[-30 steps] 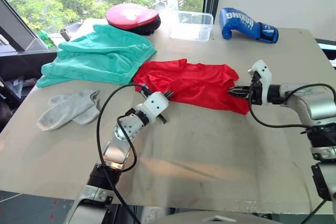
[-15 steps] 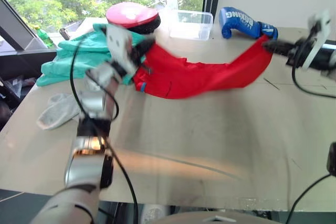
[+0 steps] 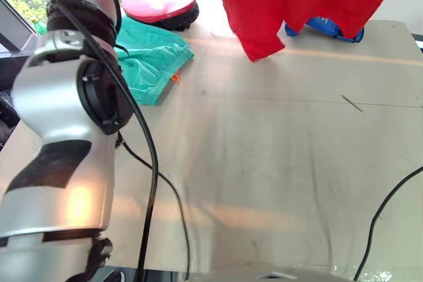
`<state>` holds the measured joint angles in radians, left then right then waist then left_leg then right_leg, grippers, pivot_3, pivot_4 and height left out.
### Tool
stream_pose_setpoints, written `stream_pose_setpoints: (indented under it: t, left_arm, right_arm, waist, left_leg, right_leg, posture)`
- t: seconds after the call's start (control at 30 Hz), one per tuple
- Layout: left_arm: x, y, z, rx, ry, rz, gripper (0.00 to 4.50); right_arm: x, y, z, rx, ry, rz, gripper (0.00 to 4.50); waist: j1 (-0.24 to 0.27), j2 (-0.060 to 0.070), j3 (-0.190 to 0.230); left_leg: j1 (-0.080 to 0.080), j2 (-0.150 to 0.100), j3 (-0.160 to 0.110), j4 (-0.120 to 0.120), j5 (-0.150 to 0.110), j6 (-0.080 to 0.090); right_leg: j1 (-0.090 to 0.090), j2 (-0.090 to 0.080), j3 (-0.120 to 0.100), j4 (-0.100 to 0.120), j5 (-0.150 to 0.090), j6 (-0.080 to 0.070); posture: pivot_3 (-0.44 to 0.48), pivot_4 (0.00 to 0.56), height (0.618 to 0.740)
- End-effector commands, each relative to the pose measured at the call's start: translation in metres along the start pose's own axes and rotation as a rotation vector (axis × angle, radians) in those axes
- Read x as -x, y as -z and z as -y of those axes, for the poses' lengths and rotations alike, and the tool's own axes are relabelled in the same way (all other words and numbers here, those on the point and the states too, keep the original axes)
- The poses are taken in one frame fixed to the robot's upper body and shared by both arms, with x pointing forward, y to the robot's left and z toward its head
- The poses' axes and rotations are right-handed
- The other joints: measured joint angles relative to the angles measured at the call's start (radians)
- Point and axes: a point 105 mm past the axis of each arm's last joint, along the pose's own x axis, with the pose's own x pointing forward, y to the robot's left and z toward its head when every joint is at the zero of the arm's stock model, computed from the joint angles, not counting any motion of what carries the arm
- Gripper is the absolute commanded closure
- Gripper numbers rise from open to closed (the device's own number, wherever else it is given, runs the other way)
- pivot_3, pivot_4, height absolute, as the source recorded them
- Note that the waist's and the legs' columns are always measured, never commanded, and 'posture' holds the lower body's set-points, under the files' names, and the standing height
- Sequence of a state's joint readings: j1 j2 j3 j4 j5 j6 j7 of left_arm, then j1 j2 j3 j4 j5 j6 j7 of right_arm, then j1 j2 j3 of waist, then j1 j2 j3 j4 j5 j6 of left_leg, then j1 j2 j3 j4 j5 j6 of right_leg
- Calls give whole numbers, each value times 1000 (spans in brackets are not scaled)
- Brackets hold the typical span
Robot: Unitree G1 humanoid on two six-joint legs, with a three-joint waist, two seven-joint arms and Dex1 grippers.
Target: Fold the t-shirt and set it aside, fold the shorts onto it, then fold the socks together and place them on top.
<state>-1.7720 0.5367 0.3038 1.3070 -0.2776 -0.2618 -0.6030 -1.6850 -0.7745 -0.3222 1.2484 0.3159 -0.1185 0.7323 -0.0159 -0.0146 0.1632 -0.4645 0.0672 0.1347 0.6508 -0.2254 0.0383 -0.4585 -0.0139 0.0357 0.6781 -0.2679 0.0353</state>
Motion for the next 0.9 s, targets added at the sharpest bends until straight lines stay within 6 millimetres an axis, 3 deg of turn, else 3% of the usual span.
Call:
stream_pose_setpoints:
  t: [0.03,0.1,0.17,0.23,0.33,0.4,0.53,0.6,0.63,0.73,0.9]
  left_arm:
    - [3,-21,4,-17,122,69,4500]
    - [12,-6,10,-5,213,26,4500]
    - [33,21,17,33,345,-62,4500]
    - [52,36,22,62,429,-125,4500]
    - [123,72,45,122,610,-340,4500]
    - [170,85,62,172,671,-476,4500]
    - [243,93,88,223,748,-675,4500]
    - [273,93,98,237,781,-758,4500]
    - [288,93,102,239,797,-794,4500]
    - [321,92,113,272,824,-885,4500]
    - [367,78,126,358,950,-1049,4500]
  right_arm:
    - [14,-14,8,-9,-57,43,4424]
    - [24,4,5,-36,-113,-4,4424]
    - [45,33,-4,-96,-222,-58,4424]
    - [64,46,-15,-128,-299,-65,4424]
    - [125,88,-47,-286,-392,-227,4424]
    - [165,103,-66,-365,-411,-302,4424]
    - [225,123,-92,-427,-408,-472,4424]
    - [254,126,-105,-433,-435,-524,4424]
    - [269,128,-111,-439,-443,-556,4424]
    - [307,130,-129,-475,-486,-636,4424]
    - [374,125,-161,-515,-589,-771,4424]
  waist:
    - [0,1,1]
    - [-2,1,1]
    - [-4,2,0]
    - [-8,3,1]
    - [-18,4,1]
    - [-22,4,1]
    - [-24,4,2]
    - [-23,4,1]
    - [-22,4,1]
    - [-21,3,1]
    - [-19,-1,-2]
  left_leg:
    - [0,-2,0,1,0,0]
    - [0,-3,-1,3,0,0]
    - [1,-3,-1,7,0,0]
    - [8,-2,-3,13,0,0]
    - [10,3,-6,20,0,0]
    - [12,5,-10,21,1,0]
    - [11,6,-12,22,3,-4]
    - [20,6,-13,21,3,-4]
    - [32,6,-13,18,3,-4]
    - [47,5,-13,16,-1,1]
    - [50,6,-12,17,-1,1]
  right_leg:
    - [0,-1,0,0,0,0]
    - [1,-1,-1,0,0,1]
    - [4,-2,-1,2,0,1]
    - [14,-2,-2,4,0,1]
    - [15,-2,-2,17,-1,2]
    - [16,-3,-1,20,-1,2]
    - [15,-2,0,21,-1,1]
    - [23,0,-1,20,-1,1]
    - [35,2,-1,17,-1,1]
    - [50,0,-1,15,-3,-1]
    - [52,-5,-1,15,-4,-4]
  posture:
    - [0,150,735]
    - [0,150,735]
    - [0,150,735]
    - [0,150,735]
    - [0,150,735]
    - [0,150,735]
    - [0,150,735]
    - [0,150,735]
    - [0,150,735]
    - [0,150,735]
    - [0,150,735]
